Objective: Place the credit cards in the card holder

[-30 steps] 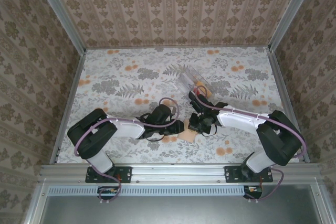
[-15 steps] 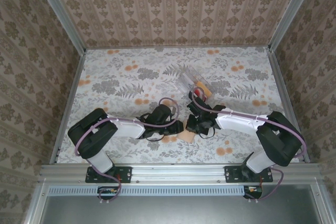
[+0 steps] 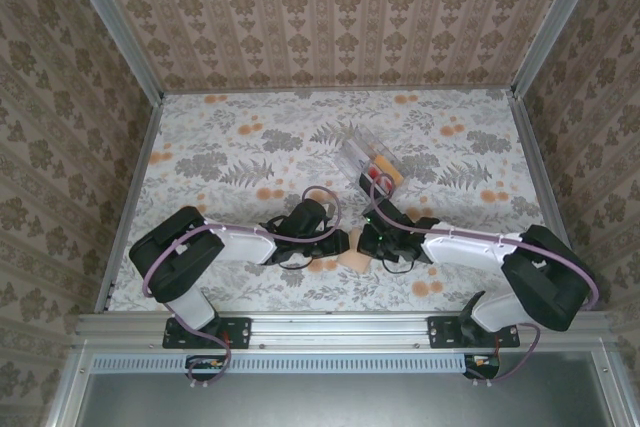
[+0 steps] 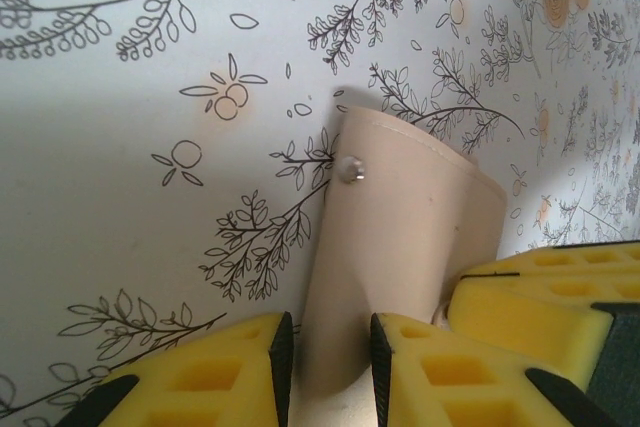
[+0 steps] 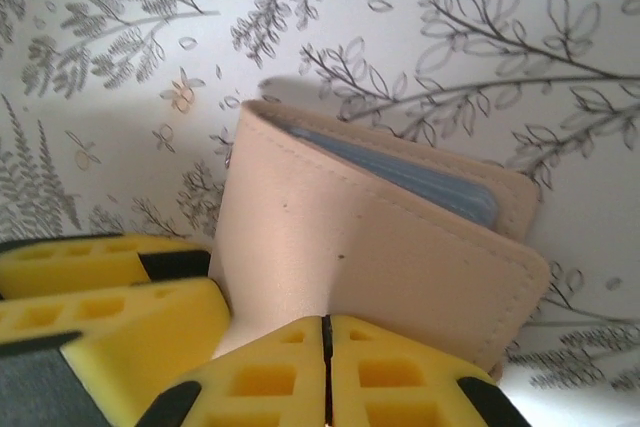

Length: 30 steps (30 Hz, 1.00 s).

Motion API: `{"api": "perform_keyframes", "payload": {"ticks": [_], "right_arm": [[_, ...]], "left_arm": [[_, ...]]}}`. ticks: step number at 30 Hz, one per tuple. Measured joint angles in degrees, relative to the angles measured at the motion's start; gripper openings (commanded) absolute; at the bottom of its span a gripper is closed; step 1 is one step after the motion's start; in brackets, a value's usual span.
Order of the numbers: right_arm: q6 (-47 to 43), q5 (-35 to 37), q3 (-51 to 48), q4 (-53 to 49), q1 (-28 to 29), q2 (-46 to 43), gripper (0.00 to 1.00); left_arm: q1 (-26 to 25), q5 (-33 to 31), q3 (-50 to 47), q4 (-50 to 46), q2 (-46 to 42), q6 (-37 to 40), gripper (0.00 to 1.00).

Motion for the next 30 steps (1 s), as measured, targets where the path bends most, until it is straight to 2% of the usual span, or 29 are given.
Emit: {"api": "perform_keyframes", "payload": {"ticks": [4, 9, 16, 19, 22, 23, 25, 28, 30], "right_arm": [[-1.6, 0.0, 1.3, -6.2, -0.2, -3.3, 0.18], [-2.8, -0.1, 5.8, -10.9, -1.8, -4.5, 0.18], [-2.8, -3.0, 6.0, -13.0, -2.6, -3.0, 0.13], [-3.7, -3.0, 6.2, -14.8, -2.6, -2.2, 0.15], [-5.7, 0.8, 7.9, -21.1, -3.4, -3.1, 0.21], [-6.2, 2.7, 8.5, -23.0, -4.2, -4.4, 0.28], [-7.4, 7.8, 9.9, -27.2, -6.9, -8.9, 0.5], [-10.5, 16.1, 11.8, -30.8, -12.5, -17.6, 0.67], [-13.6, 21.1, 12.3, -30.7, -16.9, -22.4, 0.71]], "left_arm": [[0.0, 0.0, 0.0, -0.1, 0.0, -0.1, 0.3], [0.0, 0.0, 0.2, -0.2, 0.0, -0.2, 0.33], [-0.1, 0.2, 0.2, -0.2, -0.3, -0.1, 0.36], [-0.2, 0.0, 0.2, -0.5, -0.5, -0.1, 0.37], [-0.9, -1.1, 0.1, -3.8, -2.4, 0.3, 0.43], [-0.9, -1.9, 0.0, -5.7, -3.5, 0.7, 0.46], [-1.2, -4.4, 0.0, -10.6, -6.9, 2.3, 0.52], [-0.8, -10.6, 0.8, -19.1, -13.9, 5.9, 0.64], [0.4, -14.9, 2.0, -24.1, -18.4, 8.7, 0.7]]}}
